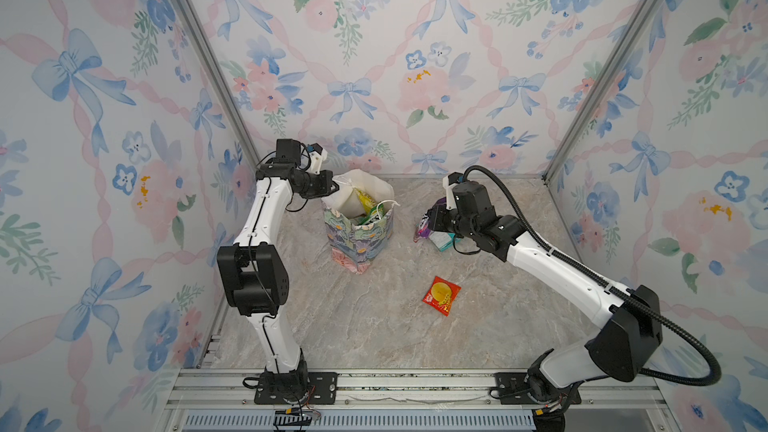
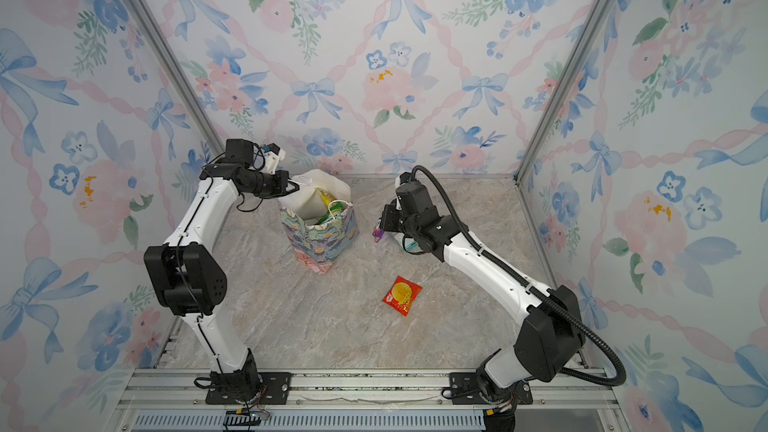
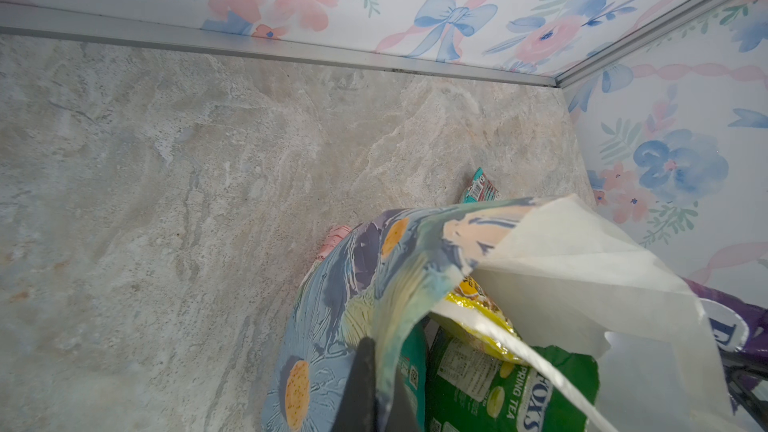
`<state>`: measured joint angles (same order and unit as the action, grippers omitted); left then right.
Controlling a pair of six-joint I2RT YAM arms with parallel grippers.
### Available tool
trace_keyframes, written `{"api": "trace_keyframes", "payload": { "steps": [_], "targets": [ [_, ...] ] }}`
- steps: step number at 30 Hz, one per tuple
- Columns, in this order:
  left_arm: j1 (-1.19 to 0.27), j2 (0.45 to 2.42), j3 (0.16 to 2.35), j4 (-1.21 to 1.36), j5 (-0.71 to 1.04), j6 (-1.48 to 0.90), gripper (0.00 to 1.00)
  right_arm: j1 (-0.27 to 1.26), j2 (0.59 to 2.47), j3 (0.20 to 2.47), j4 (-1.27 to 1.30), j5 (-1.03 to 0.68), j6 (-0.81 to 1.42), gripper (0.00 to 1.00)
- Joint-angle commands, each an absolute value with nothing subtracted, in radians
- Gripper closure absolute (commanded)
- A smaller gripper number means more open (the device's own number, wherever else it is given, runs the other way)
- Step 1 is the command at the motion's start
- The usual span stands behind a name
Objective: Place the snacks into the paper bag
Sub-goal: 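Lift the purple packet with the right gripper and carry it above the bag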
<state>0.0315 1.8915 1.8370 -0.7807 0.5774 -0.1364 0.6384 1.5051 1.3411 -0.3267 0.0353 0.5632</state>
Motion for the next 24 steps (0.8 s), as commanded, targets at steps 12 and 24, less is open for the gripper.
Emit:
{"api": "trace_keyframes", "payload": {
  "steps": [12,24],
  "targets": [
    [0.022,1.895,1.832,-0.816,0.583,-0.147,1.0,0.634,1.53,1.617,-0.399,0.023,0.44,1.0],
    [0.02,1.894,1.832,-0.817,0.587,-0.146,1.0,0.635,1.675,1.891,-0.429,-0.003,0.376,1.0]
  ]
}}
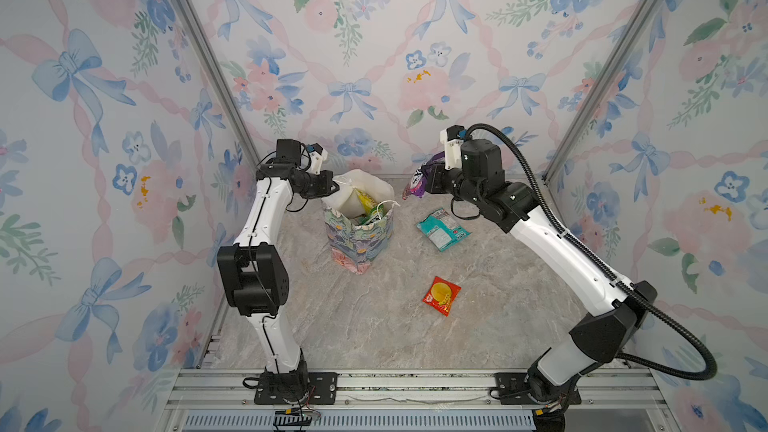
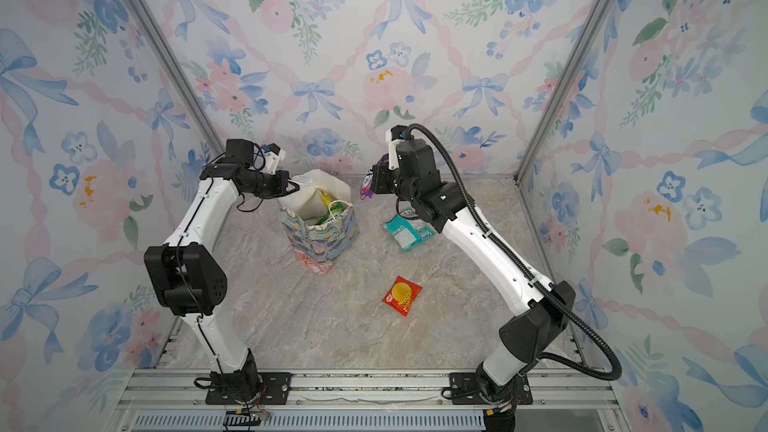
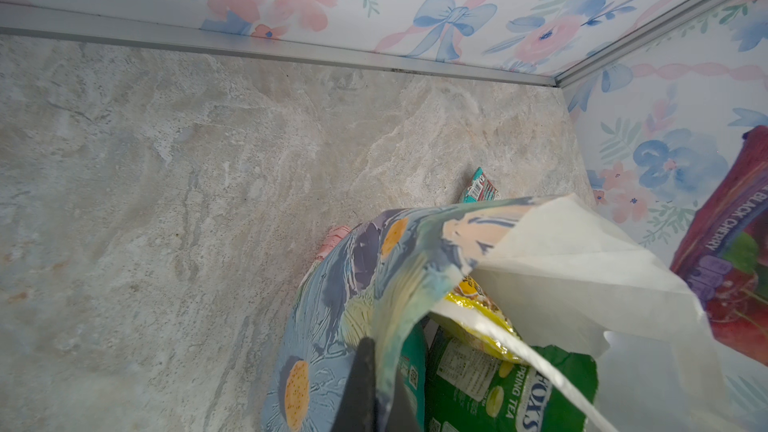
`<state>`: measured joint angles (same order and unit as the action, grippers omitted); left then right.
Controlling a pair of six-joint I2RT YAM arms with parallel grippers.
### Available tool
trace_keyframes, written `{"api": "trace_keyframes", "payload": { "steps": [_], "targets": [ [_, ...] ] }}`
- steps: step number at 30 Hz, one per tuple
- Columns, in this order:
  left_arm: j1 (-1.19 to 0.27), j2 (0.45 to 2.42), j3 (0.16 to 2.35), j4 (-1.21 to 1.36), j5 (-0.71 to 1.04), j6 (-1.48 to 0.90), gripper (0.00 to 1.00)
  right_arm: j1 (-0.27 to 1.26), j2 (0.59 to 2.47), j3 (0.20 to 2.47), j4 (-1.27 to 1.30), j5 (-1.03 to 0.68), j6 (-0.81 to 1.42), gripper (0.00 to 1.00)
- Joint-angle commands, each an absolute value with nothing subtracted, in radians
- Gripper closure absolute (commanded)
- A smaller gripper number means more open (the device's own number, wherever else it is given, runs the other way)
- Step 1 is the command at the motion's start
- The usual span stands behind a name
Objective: Place the snacks into the paper bag
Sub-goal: 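Lift the purple packet with the right gripper and carry it above the bag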
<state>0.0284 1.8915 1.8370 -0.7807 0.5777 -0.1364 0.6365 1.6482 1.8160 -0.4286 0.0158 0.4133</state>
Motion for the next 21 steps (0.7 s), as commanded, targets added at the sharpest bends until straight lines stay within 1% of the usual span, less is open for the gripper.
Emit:
{"api": "trace_keyframes", "payload": {
  "steps": [1,12,17,21],
  "targets": [
    [0.02,1.892,1.832,-0.816,0.588,-0.146,1.0,0.634,1.688,1.914,-0.435,-0.007,0.371,1.0],
    [0.021,1.893,1.832,-0.816,0.592,-0.144,1.0,0.667,1.833,2.183,-0.485,-0.054,0.334,1.0],
    [0.02,1.891,1.831,-0.817,0.59,-0.145,1.0,0.704,1.911,2.314,-0.527,-0.079,0.322,1.0],
    [0.021,1.89,1.832,-0.816,0.591,-0.144,1.0,0.735,1.948,2.375,-0.543,-0.087,0.314,1.0]
  ]
}}
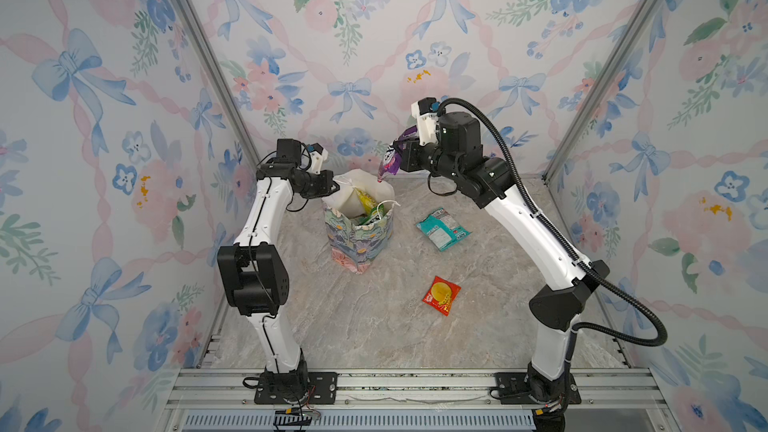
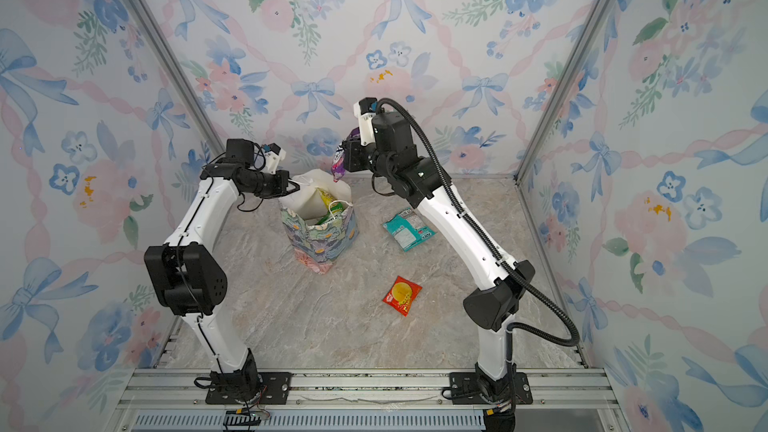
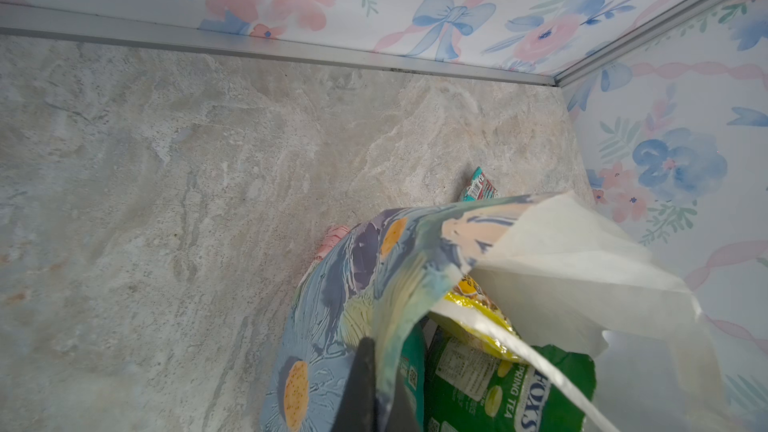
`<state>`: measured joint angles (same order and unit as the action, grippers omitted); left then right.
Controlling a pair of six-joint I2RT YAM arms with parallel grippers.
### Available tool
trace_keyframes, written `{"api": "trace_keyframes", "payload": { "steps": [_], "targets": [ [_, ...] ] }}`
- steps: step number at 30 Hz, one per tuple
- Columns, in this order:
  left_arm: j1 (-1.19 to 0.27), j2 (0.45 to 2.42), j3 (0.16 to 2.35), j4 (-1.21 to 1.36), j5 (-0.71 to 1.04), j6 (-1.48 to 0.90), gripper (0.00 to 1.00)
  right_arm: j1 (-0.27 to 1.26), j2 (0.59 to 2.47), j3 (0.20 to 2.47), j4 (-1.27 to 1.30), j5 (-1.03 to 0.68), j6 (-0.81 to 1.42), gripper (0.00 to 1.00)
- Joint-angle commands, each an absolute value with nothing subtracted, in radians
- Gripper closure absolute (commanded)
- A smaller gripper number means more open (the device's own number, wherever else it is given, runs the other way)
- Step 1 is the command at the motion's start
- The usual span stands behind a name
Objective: Place the snacks into the paper bag
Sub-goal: 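Lift the purple packet with the right gripper and carry it above the bag, then lower the purple packet into the bag and open the right gripper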
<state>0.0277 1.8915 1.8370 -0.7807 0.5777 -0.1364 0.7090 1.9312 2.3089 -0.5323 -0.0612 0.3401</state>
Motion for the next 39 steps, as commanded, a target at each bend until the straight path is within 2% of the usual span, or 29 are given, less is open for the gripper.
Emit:
{"api": "trace_keyframes", "payload": {
  "steps": [1,10,28,39],
  "targets": [
    [0.02,1.89,1.832,-0.816,0.59,-0.144,1.0,0.743,1.957,2.389,-0.551,-0.092,0.313,1.0],
    [0.021,1.888,1.831,-0.816,0.591,-0.144,1.0,0.801,2.009,2.429,-0.597,-0.133,0.325,1.0],
    [0.02,1.888,1.831,-0.816,0.591,-0.143,1.0,0.838,1.982,2.246,-0.553,-0.189,0.383,1.0],
    [0.02,1.887,1.831,-0.817,0.588,-0.143,1.0,0.839,2.088,2.316,-0.571,-0.224,0.414,1.0]
  ]
}}
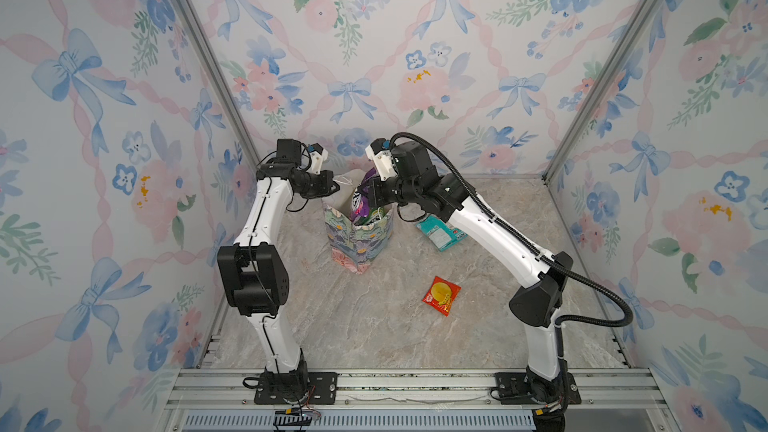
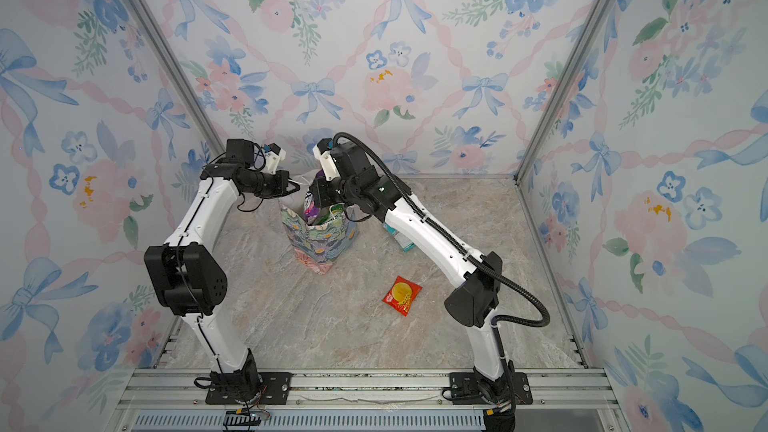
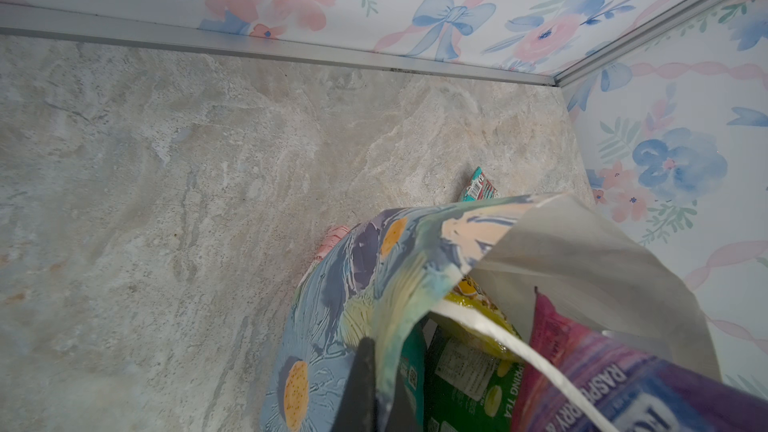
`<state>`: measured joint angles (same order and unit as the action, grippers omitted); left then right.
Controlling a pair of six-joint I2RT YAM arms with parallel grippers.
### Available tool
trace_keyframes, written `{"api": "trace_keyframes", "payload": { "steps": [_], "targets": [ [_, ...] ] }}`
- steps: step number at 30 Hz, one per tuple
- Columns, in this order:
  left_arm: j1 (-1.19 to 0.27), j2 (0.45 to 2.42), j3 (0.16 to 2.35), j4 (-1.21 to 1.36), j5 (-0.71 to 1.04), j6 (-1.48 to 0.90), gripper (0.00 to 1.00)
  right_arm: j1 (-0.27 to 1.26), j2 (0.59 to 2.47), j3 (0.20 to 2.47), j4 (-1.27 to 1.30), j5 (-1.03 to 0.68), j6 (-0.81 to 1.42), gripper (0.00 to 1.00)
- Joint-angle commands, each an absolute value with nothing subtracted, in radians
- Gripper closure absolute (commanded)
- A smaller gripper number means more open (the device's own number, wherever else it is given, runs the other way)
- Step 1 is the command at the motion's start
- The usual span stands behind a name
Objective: Place the snacks into the paper bag
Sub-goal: 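Lower the purple packet into the bag and open the right gripper, then withdraw the right gripper toward the teal Fox's mint blossom packet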
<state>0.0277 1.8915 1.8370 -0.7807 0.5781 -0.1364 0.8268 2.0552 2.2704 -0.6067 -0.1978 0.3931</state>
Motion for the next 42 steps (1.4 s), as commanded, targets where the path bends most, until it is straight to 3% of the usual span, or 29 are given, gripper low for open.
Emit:
{"api": "trace_keyframes", "payload": {
  "steps": [1,9,10,14,16,25,42],
  "targets": [
    [0.02,1.885,1.83,-0.816,0.589,-0.143,1.0,0.838,2.096,2.321,-0.569,-0.224,0.417,1.0],
    [0.023,1.886,1.83,-0.817,0.589,-0.143,1.0,0.828,2.152,2.375,-0.604,-0.218,0.426,0.98],
    [0.022,1.886,1.83,-0.817,0.589,-0.141,1.0,0.825,2.15,2.378,-0.607,-0.217,0.425,0.91],
    [0.022,1.888,1.83,-0.816,0.59,-0.142,1.0,0.82,2.112,2.367,-0.611,-0.179,0.408,0.48],
    [0.022,1.887,1.83,-0.816,0.591,-0.142,1.0,0.816,2.083,2.356,-0.605,-0.167,0.397,0.35],
    [0.022,1.89,1.83,-0.817,0.592,-0.143,1.0,0.79,1.902,2.2,-0.526,-0.056,0.351,0.07],
    [0.021,1.891,1.832,-0.816,0.605,-0.143,1.0,0.518,1.41,1.361,-0.354,0.018,0.533,0.01]
  ]
}}
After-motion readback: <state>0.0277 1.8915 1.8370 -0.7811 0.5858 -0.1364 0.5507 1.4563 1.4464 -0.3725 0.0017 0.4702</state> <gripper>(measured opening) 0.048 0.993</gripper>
